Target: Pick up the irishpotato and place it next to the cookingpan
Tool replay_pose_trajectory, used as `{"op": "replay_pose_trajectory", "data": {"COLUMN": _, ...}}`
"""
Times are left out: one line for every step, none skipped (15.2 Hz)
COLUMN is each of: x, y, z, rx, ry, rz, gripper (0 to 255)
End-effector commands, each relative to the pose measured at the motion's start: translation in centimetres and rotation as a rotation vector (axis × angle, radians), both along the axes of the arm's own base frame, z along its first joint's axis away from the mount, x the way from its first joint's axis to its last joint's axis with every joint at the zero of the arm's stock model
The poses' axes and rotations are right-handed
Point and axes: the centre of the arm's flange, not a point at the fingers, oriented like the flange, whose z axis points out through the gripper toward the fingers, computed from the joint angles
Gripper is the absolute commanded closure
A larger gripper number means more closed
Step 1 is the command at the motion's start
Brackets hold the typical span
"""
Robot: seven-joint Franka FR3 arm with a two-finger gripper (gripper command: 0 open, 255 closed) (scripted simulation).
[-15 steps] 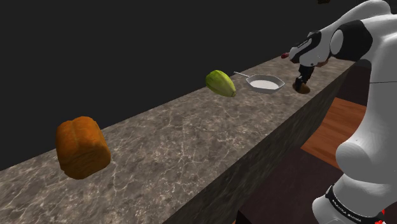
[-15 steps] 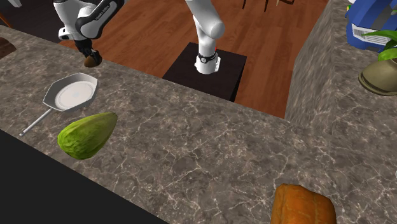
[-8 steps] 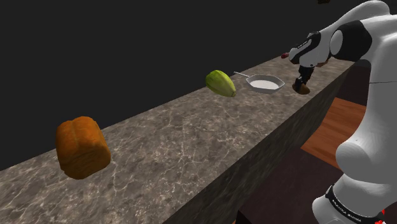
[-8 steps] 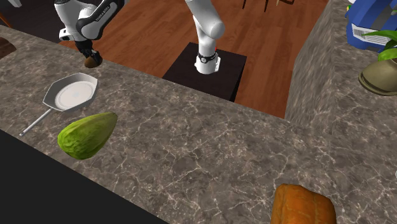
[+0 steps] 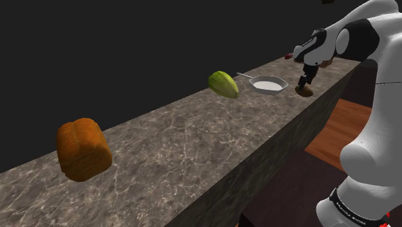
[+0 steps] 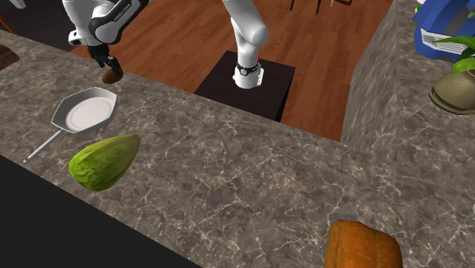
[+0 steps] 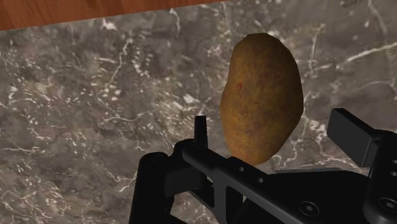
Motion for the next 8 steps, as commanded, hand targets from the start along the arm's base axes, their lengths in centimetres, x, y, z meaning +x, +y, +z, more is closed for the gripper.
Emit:
{"op": "replay_pose_trajectory", "data": {"x": -0.1, "y": 0.4, "z": 2.3, "rx": 0.000, "ry": 0.000, "rz": 0.000, "gripper": 0}}
{"op": "replay_pose_trajectory", "data": {"x": -0.1, "y": 0.5, "z": 3.4, "rx": 0.000, "ry": 0.000, "rz": 0.000, "gripper": 0}}
{"op": "replay_pose_trajectory", "data": {"x": -0.1, "y": 0.5, "z": 3.4, "rx": 0.000, "ry": 0.000, "rz": 0.000, "gripper": 0}}
{"op": "replay_pose_trajectory", "data": {"x": -0.1, "y": 0.5, "z": 3.4, "rx": 0.000, "ry": 0.000, "rz": 0.000, "gripper": 0}}
{"op": "replay_pose_trajectory", "data": {"x": -0.1, "y": 0.5, "z": 3.4, "rx": 0.000, "ry": 0.000, "rz": 0.000, "gripper": 0}}
{"op": "replay_pose_trajectory", "data": {"x": -0.1, "y": 0.5, "z": 3.4, "rx": 0.000, "ry": 0.000, "rz": 0.000, "gripper": 0}}
{"op": "replay_pose_trajectory", "data": {"x": -0.1, "y": 0.5, "z": 3.4, "rx": 0.000, "ry": 0.000, "rz": 0.000, "gripper": 0}}
{"op": "replay_pose_trajectory", "data": {"x": -0.1, "y": 0.5, "z": 3.4, "rx": 0.000, "ry": 0.000, "rz": 0.000, "gripper": 0}}
